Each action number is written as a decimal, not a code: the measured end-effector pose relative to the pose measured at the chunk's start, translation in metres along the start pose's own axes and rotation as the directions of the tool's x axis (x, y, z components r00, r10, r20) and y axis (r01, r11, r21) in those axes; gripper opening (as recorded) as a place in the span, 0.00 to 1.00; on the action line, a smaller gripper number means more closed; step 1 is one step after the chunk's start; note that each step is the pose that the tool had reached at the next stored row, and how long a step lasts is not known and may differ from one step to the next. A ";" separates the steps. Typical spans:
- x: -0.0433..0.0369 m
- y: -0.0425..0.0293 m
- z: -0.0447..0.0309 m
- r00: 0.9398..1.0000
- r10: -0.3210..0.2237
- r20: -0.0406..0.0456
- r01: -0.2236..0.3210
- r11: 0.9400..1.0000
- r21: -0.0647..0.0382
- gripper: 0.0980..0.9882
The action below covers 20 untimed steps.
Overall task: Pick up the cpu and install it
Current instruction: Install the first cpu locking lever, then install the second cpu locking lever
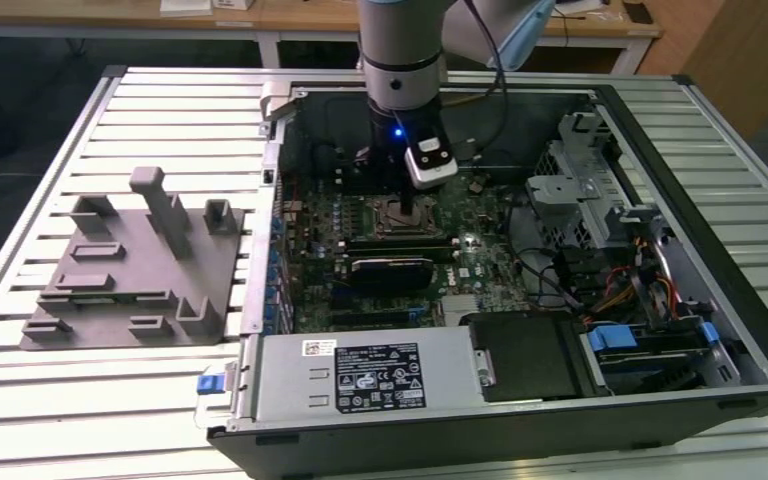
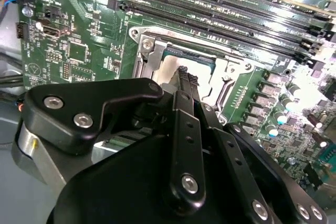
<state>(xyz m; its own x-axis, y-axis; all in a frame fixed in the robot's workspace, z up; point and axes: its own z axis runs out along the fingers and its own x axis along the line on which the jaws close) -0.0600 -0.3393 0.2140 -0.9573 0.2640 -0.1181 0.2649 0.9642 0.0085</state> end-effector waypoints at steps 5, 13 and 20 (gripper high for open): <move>-0.0013 0.0001 -0.0110 1.000 0.000 0.000 0.000 1.000 0.000 0.01; -0.0029 0.0005 -0.0117 1.000 0.000 -0.011 0.000 1.000 0.003 0.01; -0.0033 0.0006 -0.0117 1.000 0.000 -0.019 0.001 1.000 0.006 0.01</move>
<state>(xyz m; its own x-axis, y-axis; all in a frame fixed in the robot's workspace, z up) -0.0581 -0.3393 0.2260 -0.9594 0.2640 -0.0990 0.2650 0.9642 0.0029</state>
